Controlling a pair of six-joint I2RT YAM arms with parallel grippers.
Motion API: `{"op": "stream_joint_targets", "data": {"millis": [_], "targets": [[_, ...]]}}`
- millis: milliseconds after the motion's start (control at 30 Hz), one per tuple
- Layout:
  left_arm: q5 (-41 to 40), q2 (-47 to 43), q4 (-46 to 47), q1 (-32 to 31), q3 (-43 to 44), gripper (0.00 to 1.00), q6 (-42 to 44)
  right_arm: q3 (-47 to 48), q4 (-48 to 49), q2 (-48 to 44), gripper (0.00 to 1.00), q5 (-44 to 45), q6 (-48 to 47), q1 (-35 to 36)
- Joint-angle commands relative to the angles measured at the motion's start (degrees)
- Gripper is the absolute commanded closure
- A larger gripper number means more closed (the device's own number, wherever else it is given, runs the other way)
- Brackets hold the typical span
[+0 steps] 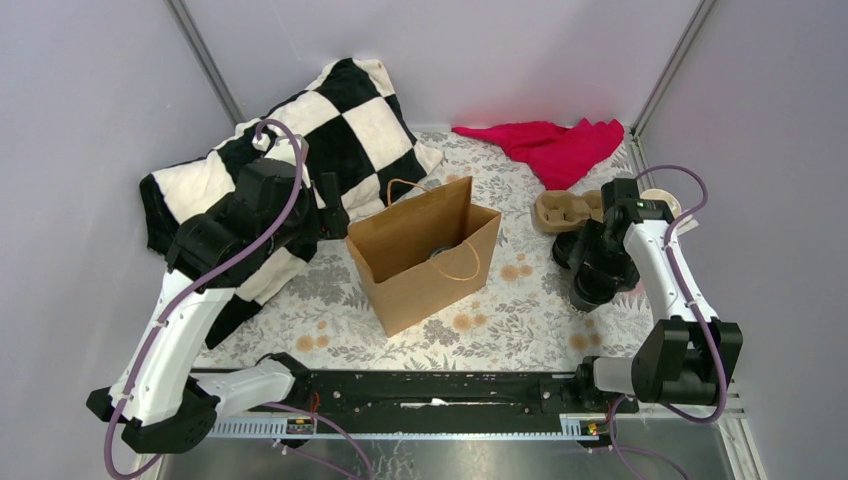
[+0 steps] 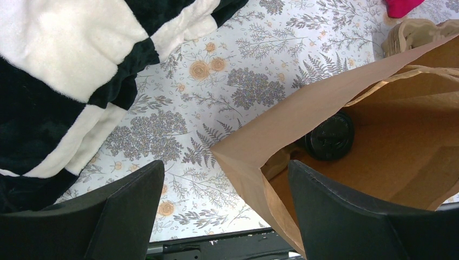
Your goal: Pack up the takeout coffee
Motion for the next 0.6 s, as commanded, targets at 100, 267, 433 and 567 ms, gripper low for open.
{"op": "stream_joint_targets", "data": {"millis": [100,267,433,567], "targets": [[-0.6,-0.3,1.9,0.3,0.1,0.12,0.9,-2.9,1.6,-2.2,0.12,0.8,0.8,-0.4],[-0.6,-0.4,1.8,0.3,-0.1,0.12,0.8,-4.4,4.2,-2.1,0.24,-0.1,1.0,-0.4],[-0.7,-0.5,1.8,0.3,-0.3,0.12,0.6,-6.7,7.3,-2.0,0.25,-1.2,2.2,-0.4],[-1.0,-0.7,1.5,0.3,0.0,0.12,0.5,-6.8,6.0,-1.8,0.18,-1.3,1.1,-0.4]]}}
